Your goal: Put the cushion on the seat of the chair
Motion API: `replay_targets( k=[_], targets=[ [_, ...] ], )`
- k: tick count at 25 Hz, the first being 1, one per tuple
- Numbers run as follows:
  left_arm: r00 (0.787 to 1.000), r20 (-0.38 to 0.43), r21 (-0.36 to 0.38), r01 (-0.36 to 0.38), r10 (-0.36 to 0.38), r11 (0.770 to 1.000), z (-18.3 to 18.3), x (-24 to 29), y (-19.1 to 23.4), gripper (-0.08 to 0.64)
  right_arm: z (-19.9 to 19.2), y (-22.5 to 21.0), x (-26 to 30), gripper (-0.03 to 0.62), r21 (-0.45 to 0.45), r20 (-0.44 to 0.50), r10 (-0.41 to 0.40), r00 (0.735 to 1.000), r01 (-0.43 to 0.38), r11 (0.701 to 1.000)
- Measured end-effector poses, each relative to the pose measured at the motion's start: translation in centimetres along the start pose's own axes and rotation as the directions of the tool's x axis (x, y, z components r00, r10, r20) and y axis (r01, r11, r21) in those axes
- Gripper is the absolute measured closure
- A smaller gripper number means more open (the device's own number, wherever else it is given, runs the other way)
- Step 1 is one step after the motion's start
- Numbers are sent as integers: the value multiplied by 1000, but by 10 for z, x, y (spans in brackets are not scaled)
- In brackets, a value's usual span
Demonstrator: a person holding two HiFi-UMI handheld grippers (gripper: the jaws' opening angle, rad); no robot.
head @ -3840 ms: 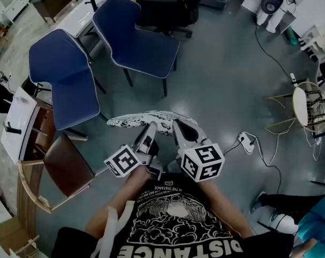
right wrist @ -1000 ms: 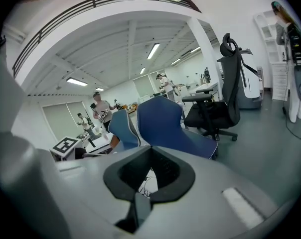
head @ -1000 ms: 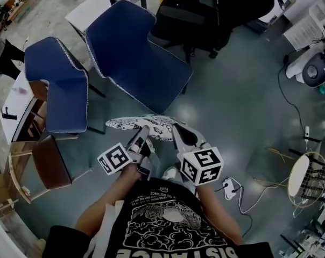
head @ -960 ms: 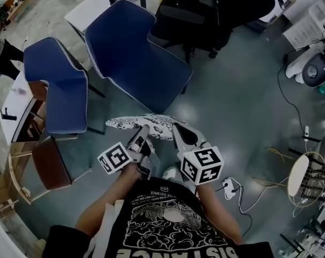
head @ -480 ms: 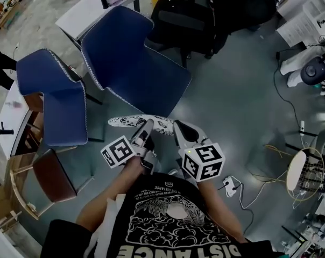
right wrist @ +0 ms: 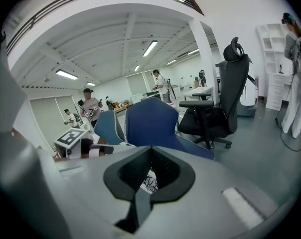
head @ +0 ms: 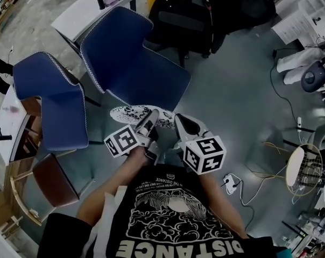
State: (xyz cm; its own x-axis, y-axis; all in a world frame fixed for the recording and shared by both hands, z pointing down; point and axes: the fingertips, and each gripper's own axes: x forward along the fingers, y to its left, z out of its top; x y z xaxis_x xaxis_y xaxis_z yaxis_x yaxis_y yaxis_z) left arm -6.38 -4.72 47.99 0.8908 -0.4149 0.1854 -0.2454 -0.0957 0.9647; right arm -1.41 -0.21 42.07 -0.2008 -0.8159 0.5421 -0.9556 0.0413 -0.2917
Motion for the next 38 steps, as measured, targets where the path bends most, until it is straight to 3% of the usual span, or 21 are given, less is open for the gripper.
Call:
replay_targets(
  k=[10, 22, 38],
  targets=[
    [1000, 9, 7, -12, 12, 1000, 20, 31, 2, 525, 19, -19, 29, 594, 1, 6, 45, 999, -45, 999],
    [994, 58, -3, -95, 95, 996, 46, 98, 14, 525, 46, -70, 77, 594, 20, -59, 154, 986, -154, 988],
    [979, 41, -26, -198, 199, 980, 74, 202, 48, 525, 60, -128, 152, 594, 103, -103, 332, 938, -322, 941]
  ],
)
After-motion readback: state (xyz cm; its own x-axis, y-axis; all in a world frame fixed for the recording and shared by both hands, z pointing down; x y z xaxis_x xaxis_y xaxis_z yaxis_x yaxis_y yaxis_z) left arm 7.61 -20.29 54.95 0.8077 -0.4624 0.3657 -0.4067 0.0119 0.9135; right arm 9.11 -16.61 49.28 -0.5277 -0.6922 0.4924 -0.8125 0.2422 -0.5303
